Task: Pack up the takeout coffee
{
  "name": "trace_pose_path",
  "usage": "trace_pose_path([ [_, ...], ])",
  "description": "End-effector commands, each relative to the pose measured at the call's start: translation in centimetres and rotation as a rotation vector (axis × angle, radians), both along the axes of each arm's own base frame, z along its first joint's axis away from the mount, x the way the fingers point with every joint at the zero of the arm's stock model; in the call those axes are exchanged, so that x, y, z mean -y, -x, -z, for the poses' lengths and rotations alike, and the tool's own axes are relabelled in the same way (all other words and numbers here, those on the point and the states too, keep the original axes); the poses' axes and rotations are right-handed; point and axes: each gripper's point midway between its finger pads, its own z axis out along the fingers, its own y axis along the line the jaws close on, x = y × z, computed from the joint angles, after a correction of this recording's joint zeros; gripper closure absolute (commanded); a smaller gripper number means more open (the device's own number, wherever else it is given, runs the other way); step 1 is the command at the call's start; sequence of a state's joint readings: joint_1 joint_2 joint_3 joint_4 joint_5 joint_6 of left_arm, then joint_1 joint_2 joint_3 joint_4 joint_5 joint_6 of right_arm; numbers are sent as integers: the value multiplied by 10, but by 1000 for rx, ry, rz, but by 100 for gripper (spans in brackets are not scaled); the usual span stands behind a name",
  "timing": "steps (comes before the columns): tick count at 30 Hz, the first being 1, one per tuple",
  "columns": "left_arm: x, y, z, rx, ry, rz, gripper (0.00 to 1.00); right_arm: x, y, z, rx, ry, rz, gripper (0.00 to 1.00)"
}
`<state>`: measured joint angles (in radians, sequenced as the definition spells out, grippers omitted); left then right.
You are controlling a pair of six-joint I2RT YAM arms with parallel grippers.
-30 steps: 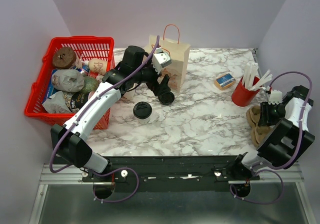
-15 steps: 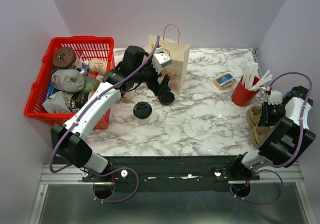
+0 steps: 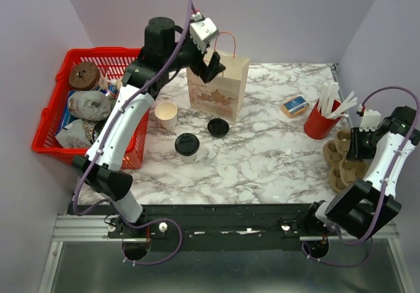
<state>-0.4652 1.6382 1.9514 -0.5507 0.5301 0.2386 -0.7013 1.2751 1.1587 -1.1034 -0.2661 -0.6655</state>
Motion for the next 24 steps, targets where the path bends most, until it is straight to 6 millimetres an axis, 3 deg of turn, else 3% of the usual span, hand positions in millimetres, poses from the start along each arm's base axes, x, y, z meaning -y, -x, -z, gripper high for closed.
trace_pose_path([
  [1,-34,-38,-38,138,11,-46,2,-15,21,-8,-40,-18,-7,81],
  [3,-37,-51,-29,140,-3,1,3,-25,22,-10,-19,-35,-52,99],
  [5,-52,-62,-33,187,-34,19,3,-36,20,-20,57,-34,-112,99],
  [6,-53,-73,-20,173,-49,36,3,-42,19,-25,95,-29,-143,99],
  [8,-55,-78,-18,204,-69,84,4,-56,18,-39,191,-3,-236,99],
  [9,-53,-90,-3,191,-85,90,4,-61,18,-44,220,3,-268,99],
  [11,-54,-103,2,201,-103,70,5,-77,20,-54,273,-12,-356,99],
  [12,-54,-114,17,175,-113,64,5,-83,21,-65,305,-1,-388,100],
  [17,-64,-144,46,75,-115,-76,10,-124,33,-89,381,-104,-539,97],
  [24,-67,-158,72,-93,-14,-227,16,-136,29,-107,458,-132,-541,99],
])
